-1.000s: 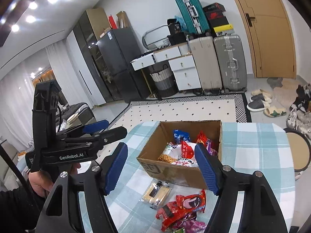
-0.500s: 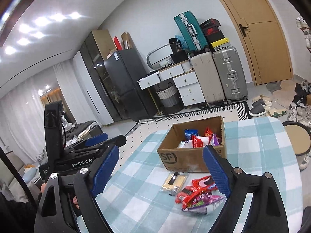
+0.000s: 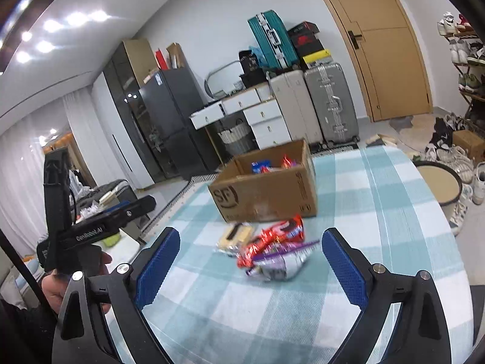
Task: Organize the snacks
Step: 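Withdraw both tools from the box toward the remaining snacks, then grasp the purple-and-white snack bag with the right gripper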
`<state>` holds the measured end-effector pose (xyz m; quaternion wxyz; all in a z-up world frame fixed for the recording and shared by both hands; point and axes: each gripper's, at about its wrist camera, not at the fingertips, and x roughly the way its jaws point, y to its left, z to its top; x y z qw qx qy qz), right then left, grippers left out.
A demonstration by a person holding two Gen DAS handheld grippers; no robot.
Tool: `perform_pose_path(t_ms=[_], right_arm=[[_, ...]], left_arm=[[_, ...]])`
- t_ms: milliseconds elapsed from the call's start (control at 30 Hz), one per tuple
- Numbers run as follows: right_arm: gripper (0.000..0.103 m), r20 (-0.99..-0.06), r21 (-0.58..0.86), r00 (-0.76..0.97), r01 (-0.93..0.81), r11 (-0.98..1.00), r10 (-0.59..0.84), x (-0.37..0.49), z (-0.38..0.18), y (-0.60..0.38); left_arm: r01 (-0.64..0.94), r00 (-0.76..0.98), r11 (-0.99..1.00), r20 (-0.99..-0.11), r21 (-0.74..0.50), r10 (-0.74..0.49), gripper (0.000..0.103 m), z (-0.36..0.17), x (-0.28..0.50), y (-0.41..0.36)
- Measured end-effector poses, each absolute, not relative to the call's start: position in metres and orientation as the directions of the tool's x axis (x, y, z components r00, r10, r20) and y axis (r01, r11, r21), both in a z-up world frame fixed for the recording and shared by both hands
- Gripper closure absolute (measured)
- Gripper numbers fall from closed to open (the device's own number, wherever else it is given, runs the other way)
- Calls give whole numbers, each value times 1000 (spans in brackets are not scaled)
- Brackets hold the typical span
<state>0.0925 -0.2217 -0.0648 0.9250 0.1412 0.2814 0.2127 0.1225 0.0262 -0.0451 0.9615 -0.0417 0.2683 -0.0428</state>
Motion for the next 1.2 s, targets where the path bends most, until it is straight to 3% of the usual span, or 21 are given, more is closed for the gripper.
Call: perform_pose_path(t_ms=[400, 1133, 1200], right_arm=[[7, -559, 437, 675, -255, 863, 482, 129, -116, -212], [7, -690, 423, 533, -253, 870, 491, 220, -167, -180], [15, -694, 420, 526, -258, 870, 491, 221, -172, -178]], left_arm=[[67, 818, 985, -556, -161, -147, 1, -127, 160, 40], [34, 753, 930, -602, -365, -264, 1, -180, 198, 74], [44, 754, 933, -601, -358, -266, 1, -179, 196, 73]])
